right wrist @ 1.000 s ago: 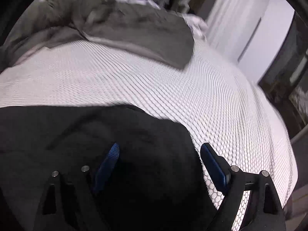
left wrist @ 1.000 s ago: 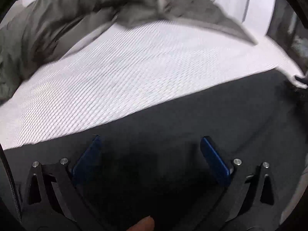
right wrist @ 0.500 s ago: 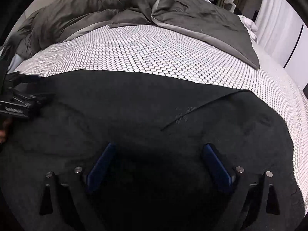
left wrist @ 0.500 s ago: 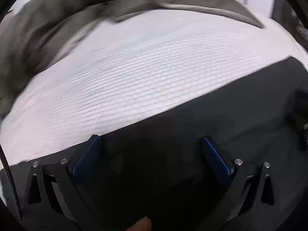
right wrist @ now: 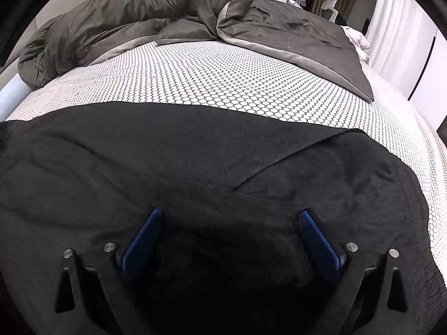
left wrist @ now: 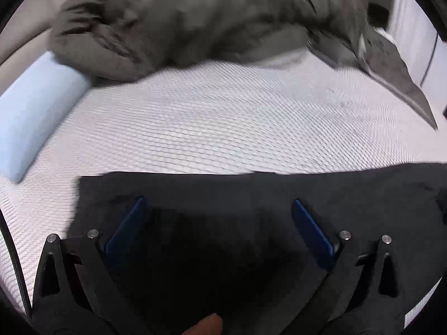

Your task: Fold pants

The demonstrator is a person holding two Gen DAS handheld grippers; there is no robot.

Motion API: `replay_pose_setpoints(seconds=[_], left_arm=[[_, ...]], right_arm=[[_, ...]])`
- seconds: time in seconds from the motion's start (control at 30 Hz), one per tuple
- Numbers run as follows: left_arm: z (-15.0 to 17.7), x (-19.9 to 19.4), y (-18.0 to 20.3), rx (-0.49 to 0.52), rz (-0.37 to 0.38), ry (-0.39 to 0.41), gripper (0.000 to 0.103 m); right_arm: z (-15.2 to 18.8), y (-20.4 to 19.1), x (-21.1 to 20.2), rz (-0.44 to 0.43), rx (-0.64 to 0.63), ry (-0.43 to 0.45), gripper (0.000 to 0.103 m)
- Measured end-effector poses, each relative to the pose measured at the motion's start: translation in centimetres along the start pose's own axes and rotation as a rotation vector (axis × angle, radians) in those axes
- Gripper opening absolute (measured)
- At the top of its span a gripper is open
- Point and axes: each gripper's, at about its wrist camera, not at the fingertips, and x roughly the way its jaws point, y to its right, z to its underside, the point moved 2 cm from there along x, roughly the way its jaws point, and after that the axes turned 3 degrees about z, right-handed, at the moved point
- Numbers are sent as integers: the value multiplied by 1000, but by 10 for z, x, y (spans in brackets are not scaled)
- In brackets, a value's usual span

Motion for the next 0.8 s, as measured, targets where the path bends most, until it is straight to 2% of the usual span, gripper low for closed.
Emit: replay_pose_setpoints(seconds=[0.07,0.1,0.13,0.17,0.2,0.23,0.3,0.4,0.47,0.5,0.53,0.57,0.63,0.67,0.73,0.8], left_arm=[[7,3,-21,-15,-67,-18,85],[11,11,-32,-17,-100,-49,58],[18,22,-46,-13,-122,-95,36],[26,29,-57,-3,-112,-109,28],[36,23,-59,7,-102,-91,19],[38,20,-64,12,-84,-67,15],[42,10,-70,-9,-78,-52,10],[43,-4,-62,-7,-112,-48,10],[66,-47,-44,16,-82,-16,11],[73,-59,-38,29,-27,9,16],[81,-67,-21,74,32,15,28],[89,-68,-9,122,38,2,33],[111,-58,-4,185,-17,-48,34],[121,-57,-13,164,-21,-65,34],[131,-60,-36,44,8,-44,31],[138,-70,-52,-13,-10,-37,15]], right_arm=[[1,0,0,2,1,4,98],[3,-1,0,2,1,5,98],[2,-2,0,3,1,5,98],[2,-2,0,3,1,6,98],[2,-2,0,2,2,7,98],[1,-2,1,2,2,7,98],[1,-3,1,-9,-15,-5,98],[1,-1,1,-9,-16,-4,98],[2,-1,1,-7,-17,-2,98],[1,0,1,-7,-18,0,98],[1,0,1,-5,-19,2,98],[1,0,1,-5,-20,3,98],[1,1,1,-7,-19,4,98],[1,1,1,-8,-18,4,98],[1,2,0,-11,-17,3,98],[1,3,1,-16,-15,0,98]])
